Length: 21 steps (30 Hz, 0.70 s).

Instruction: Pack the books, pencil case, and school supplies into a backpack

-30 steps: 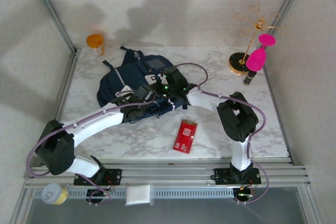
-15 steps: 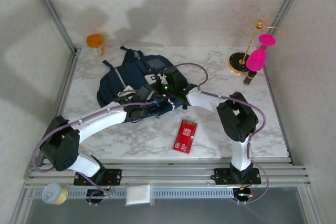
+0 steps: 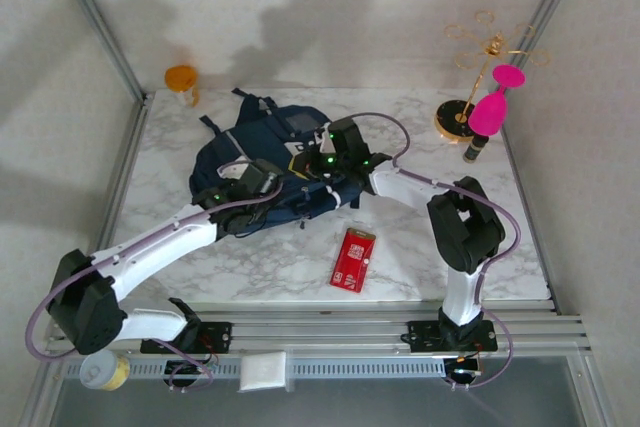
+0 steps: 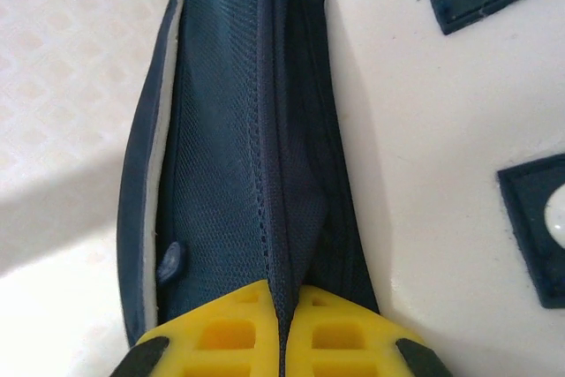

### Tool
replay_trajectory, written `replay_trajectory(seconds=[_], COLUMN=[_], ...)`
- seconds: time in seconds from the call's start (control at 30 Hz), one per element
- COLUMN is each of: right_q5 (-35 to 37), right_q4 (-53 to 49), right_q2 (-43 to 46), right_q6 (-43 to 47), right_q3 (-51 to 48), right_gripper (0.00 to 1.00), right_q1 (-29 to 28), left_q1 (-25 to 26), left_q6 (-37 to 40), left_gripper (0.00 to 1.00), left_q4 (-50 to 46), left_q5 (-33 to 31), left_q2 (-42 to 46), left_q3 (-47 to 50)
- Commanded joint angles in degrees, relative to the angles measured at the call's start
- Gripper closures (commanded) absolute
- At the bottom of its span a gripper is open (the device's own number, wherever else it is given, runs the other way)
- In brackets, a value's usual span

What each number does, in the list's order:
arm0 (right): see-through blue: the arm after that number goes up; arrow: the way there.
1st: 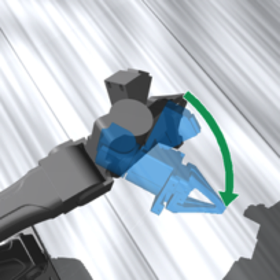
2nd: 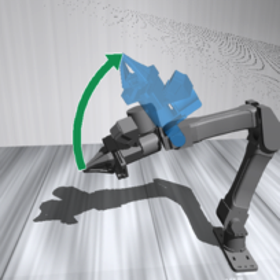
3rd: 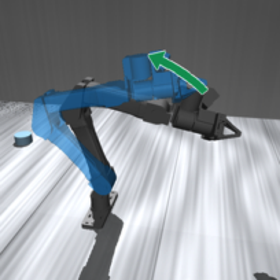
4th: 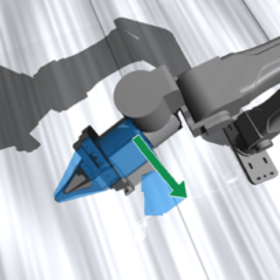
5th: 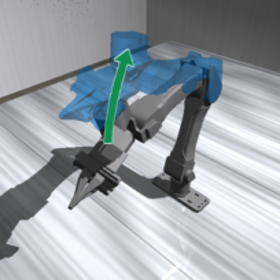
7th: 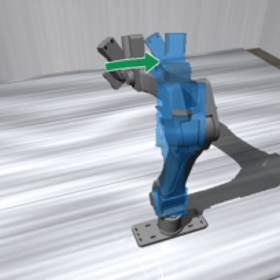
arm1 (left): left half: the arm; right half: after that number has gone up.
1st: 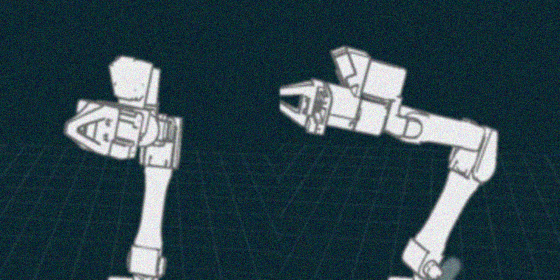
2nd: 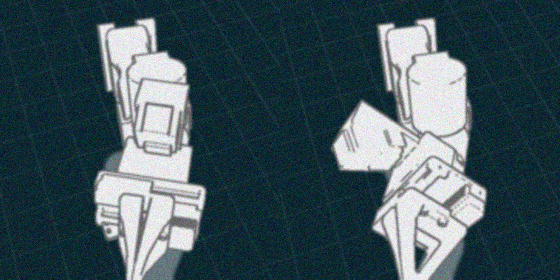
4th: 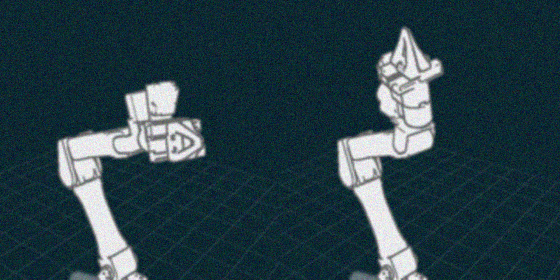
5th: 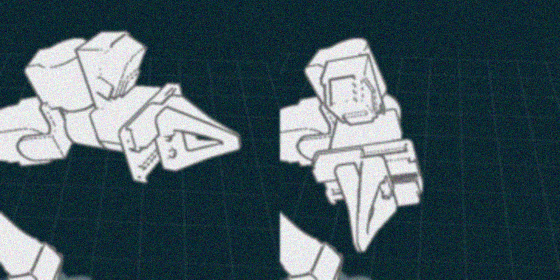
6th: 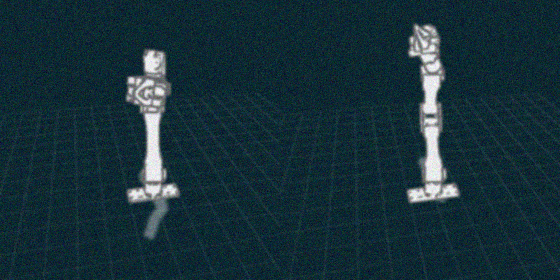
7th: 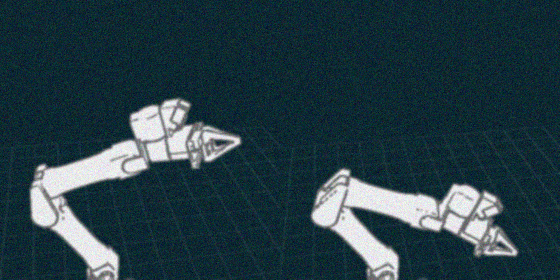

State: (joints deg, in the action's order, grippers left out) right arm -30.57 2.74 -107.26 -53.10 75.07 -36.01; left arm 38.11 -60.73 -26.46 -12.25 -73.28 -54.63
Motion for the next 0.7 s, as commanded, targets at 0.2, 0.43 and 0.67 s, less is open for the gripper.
replay_trajectory(seconds=[0.2, 0.43, 0.67], right_q5=[-1.0, -0.5, 1.3], right_q4=[-13.8, -7.2, -2.0], right_q2=[-1.5, 1.9, 3.2], right_q6=[13.2, 6.7, 1.7], right_q3=[14.4, 7.8, 4.0], right_gripper=[1.00, 1.00, 1.00], right_q1=[7.7, 5.0, 3.0], left_q1=[-1.8, 2.4, 4.3], left_q6=[20.2, 12.7, -3.4], left_gripper=[1.00, 0.97, 0.60], left_q4=[-3.8, 3.9, 4.9], left_q5=[9.4, 7.0, 1.3], left_q2=[-1.1, -3.9, -5.5], left_q3=[-0.5, -6.3, -6.1])
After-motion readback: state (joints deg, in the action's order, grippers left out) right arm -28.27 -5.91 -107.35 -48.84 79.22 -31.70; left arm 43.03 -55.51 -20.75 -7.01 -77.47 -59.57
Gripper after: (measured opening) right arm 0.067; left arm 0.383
